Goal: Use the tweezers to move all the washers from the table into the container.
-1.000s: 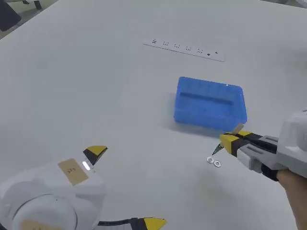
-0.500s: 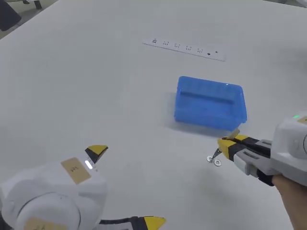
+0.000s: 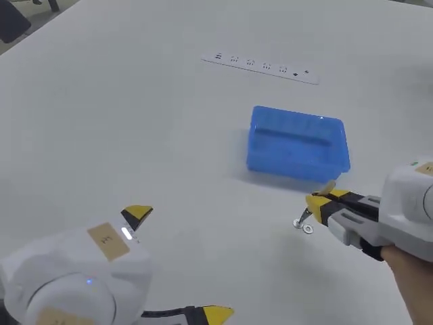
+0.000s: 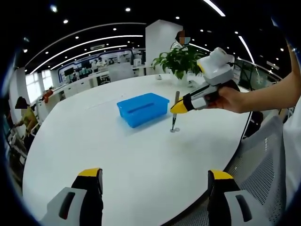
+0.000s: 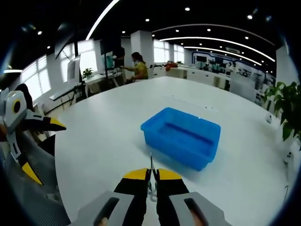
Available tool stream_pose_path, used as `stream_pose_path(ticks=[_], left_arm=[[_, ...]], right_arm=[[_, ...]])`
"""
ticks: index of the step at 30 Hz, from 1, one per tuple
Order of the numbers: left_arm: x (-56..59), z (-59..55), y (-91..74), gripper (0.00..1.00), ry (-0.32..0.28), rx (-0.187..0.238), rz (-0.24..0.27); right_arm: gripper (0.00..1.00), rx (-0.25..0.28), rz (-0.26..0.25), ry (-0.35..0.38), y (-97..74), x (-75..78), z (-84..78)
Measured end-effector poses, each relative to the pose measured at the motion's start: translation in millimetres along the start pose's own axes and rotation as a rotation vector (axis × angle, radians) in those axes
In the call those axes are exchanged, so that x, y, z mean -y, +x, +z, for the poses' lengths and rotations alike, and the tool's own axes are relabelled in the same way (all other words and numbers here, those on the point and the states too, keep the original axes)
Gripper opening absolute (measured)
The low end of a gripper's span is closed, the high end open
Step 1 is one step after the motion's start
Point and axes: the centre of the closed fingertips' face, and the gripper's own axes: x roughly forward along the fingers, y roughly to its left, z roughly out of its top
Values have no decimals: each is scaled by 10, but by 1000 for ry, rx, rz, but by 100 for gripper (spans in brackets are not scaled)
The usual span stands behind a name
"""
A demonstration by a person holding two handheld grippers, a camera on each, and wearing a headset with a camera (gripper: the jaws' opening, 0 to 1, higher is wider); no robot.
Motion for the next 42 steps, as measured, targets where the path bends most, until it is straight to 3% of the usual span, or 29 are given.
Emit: stream_pose_path(ticks=[6, 12, 18, 27, 35, 42], left_arm=[[0, -6, 0, 95, 4, -2, -1], [-2, -14, 0, 94, 7, -6, 2], [-1, -35, 4, 93, 15, -18, 3], [9, -2, -3, 95, 10, -1, 0], [15, 11, -6, 95, 5, 3, -3], [60, 88, -24, 99, -11, 36, -25]], right_arm=[[2, 1, -2, -49, -23, -46, -25], [1, 22, -11, -50, -28, -20, -28], [0, 3, -1, -83, -41, -28, -46], [0, -26, 15, -75, -33, -49, -9], [0, -10, 19, -81, -139, -81, 155], [0, 12, 12, -56, -243, -46, 335]])
